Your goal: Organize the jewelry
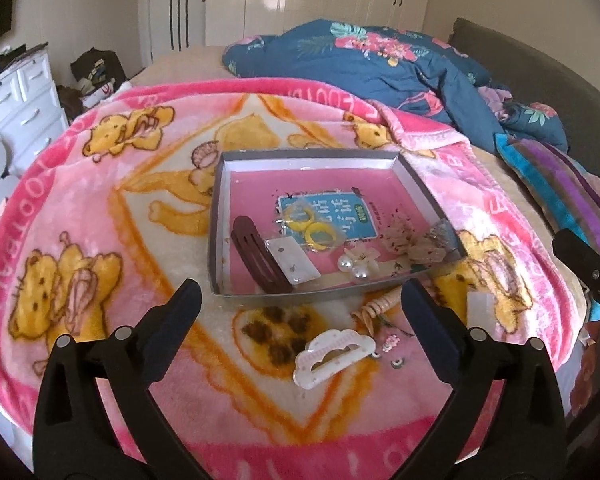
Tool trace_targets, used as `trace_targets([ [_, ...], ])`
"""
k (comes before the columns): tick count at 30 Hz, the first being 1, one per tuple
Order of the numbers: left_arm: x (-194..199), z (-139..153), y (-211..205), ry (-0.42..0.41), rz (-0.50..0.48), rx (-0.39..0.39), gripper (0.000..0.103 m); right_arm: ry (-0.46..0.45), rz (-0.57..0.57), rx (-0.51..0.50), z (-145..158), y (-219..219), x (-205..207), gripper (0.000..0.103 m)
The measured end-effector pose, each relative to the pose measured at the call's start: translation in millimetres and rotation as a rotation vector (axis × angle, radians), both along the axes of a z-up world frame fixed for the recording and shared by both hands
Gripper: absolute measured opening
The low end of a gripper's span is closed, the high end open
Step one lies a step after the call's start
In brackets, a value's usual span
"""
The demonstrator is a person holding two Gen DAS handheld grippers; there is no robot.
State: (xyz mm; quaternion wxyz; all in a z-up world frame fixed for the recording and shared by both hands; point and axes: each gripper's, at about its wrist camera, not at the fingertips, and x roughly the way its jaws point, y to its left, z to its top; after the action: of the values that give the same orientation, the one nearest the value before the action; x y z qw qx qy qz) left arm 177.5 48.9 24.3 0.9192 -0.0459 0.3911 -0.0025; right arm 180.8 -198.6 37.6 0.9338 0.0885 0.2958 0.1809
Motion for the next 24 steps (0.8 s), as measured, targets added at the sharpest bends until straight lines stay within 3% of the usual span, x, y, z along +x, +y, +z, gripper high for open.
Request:
trace_targets([
  [11, -28.5, 30.1, -4.1, -0.056, 0.006, 0.010, 0.094, -0.066, 0.007, 0.004, 28.6, -9.9, -26.8, 0.099],
  [24, -60.3, 44.1, -0.8, -0.082, 0.018, 0.023, 0.094, -0.134, 0.034, -0.013, 53.4, -16.0, -62.3, 0.099],
])
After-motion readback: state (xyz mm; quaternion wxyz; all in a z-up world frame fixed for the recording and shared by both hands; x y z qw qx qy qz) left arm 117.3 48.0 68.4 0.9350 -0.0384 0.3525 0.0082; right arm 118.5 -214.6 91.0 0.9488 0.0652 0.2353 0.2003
